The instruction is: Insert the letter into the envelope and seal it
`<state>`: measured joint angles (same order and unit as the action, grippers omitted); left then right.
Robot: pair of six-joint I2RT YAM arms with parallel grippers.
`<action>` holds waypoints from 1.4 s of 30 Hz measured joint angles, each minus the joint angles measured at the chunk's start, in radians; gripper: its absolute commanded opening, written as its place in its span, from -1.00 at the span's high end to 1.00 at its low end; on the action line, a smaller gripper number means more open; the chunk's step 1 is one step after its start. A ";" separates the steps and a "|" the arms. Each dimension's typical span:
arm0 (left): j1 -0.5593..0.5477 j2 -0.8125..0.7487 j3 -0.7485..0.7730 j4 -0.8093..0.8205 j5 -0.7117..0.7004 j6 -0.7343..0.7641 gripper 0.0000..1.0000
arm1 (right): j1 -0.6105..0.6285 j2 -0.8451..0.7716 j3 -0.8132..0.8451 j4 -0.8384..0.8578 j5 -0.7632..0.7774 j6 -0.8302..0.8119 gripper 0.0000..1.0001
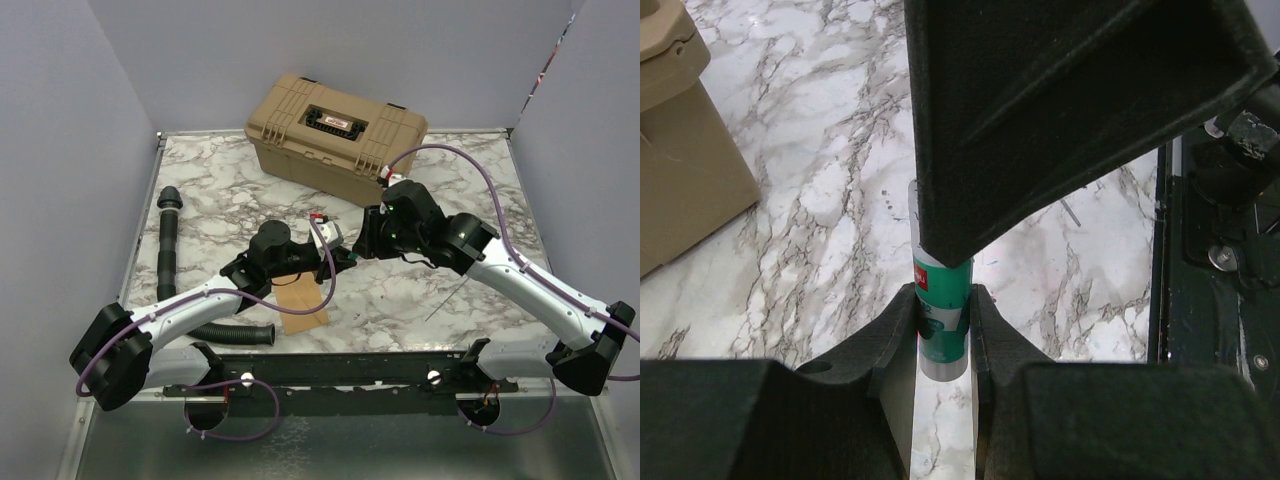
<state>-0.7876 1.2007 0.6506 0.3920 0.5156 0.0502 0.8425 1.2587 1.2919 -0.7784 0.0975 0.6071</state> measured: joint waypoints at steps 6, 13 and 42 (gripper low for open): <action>0.001 0.000 0.011 -0.027 0.010 0.007 1.00 | 0.000 0.000 0.000 0.007 -0.037 -0.008 0.99; 0.002 0.000 0.034 -0.138 0.005 0.061 1.00 | -0.013 -0.009 -0.087 0.083 -0.101 -0.005 0.99; 0.000 -0.045 0.021 -0.127 -0.098 0.069 1.00 | 0.030 -0.028 -0.067 0.133 -0.009 0.082 0.00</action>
<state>-0.7879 1.1553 0.6712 0.2649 0.4179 0.1196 0.8726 1.2308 1.2251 -0.6453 0.0887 0.6891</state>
